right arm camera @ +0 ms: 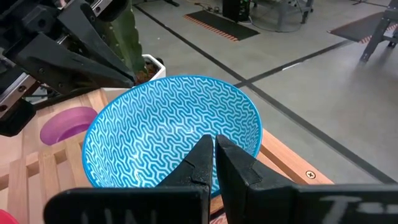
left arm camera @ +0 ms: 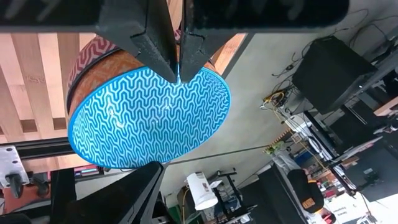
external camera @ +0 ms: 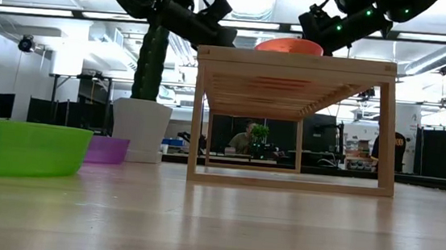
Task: Place and stack bowls onto a shelf
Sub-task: Stack the blue bowl on top of the blue patterned bowl on the shelf
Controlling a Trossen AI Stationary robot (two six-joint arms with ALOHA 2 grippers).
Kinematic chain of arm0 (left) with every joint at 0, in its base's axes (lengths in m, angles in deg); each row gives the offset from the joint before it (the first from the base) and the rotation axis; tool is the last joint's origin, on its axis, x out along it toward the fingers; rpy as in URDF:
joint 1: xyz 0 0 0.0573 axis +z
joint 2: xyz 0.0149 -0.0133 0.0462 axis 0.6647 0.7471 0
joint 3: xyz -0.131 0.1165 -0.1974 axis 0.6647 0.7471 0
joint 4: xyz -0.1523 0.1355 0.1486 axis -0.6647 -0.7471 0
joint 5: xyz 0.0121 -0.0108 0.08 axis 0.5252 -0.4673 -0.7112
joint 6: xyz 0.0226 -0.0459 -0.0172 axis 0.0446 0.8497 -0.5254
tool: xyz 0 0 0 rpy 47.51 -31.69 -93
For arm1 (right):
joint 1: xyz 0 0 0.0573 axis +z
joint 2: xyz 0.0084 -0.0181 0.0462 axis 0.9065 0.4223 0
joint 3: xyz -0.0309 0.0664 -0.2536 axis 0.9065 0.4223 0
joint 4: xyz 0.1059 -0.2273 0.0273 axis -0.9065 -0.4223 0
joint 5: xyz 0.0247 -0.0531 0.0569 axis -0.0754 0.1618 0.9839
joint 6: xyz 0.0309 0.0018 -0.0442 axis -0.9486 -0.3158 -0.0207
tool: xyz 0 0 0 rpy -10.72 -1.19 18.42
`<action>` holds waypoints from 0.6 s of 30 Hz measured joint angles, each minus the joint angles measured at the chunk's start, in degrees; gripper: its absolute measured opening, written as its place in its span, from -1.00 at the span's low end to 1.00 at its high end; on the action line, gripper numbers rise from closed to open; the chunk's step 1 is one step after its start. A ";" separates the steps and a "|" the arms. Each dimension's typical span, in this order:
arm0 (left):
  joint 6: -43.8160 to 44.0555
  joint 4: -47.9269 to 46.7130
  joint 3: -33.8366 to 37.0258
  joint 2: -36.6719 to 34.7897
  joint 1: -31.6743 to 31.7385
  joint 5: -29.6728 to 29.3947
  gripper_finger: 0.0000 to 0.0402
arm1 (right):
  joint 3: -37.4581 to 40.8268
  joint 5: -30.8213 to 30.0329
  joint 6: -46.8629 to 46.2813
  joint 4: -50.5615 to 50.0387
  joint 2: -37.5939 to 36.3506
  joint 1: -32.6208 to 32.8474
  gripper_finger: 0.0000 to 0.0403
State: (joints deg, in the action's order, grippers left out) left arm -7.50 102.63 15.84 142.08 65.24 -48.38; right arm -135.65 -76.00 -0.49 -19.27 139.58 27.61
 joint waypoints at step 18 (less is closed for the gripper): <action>4.28 -15.56 2.67 -20.43 -7.66 0.25 -1.00 | 0.12 0.57 -7.51 -5.76 -14.52 7.56 -0.96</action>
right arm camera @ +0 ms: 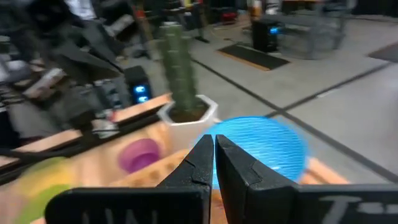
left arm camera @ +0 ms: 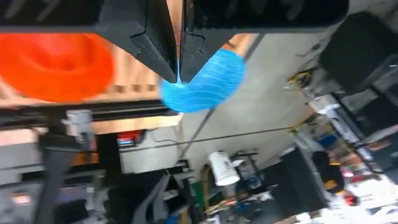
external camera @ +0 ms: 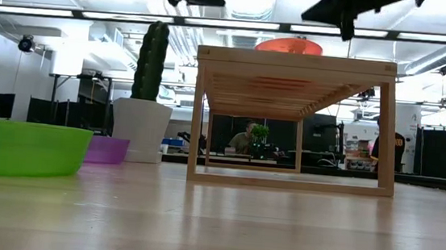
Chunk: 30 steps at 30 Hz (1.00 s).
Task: Place and stack bowls onto a shelf
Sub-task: Stack the blue bowl on top of the blue patterned bowl on the shelf
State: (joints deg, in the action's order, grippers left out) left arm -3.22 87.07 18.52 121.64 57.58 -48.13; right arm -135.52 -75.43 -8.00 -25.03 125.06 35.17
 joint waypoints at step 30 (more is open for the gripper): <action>7.46 0.95 11.99 -7.98 -8.06 0.05 -1.00 | 0.71 -13.90 -1.05 -0.40 11.70 -1.49 -0.96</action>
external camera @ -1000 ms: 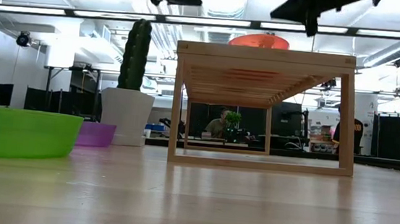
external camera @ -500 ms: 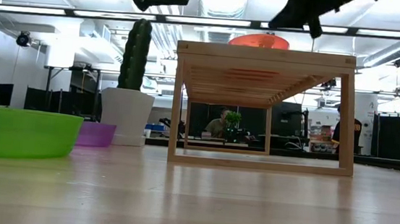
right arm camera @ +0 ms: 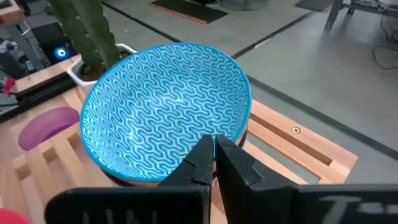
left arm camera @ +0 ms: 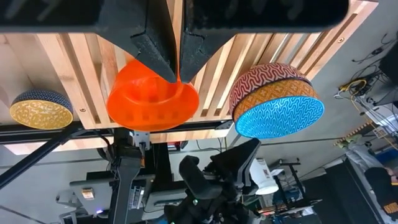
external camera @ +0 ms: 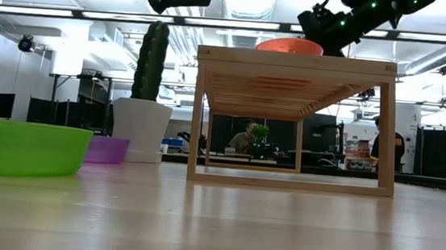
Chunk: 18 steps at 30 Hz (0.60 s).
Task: Place and stack bowls onto a shelf
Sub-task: Stack the blue bowl on top of the blue patterned bowl on the shelf
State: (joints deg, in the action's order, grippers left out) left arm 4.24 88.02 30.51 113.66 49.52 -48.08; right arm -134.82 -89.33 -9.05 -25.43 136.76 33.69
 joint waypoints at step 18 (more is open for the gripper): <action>-11.85 14.26 -2.87 8.24 3.72 -0.62 -1.00 | -3.57 3.49 2.01 2.21 1.04 -4.27 -0.96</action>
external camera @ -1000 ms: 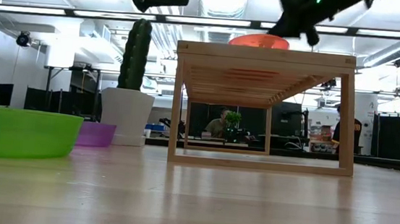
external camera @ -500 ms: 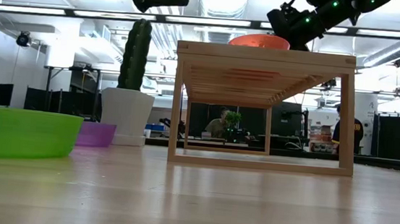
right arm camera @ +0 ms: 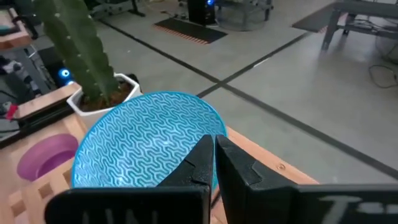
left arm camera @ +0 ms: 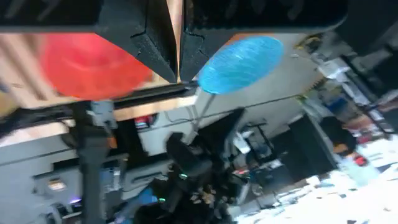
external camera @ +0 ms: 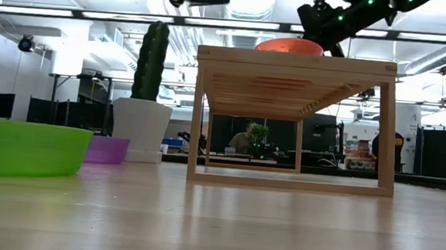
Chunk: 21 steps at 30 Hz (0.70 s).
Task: Place and stack bowls onto a shelf
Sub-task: Stack the blue bowl on top of the blue patterned bowl on the shelf
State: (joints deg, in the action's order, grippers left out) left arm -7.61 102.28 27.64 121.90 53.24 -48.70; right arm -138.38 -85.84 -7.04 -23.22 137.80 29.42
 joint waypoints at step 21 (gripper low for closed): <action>-0.33 -4.07 -14.80 20.21 11.39 0.14 -1.00 | -2.57 -0.09 3.47 -0.32 5.23 -0.34 -0.96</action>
State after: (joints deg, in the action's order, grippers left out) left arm -7.94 98.21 12.84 142.11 64.63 -48.56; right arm -140.96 -85.93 -3.57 -23.55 143.04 29.08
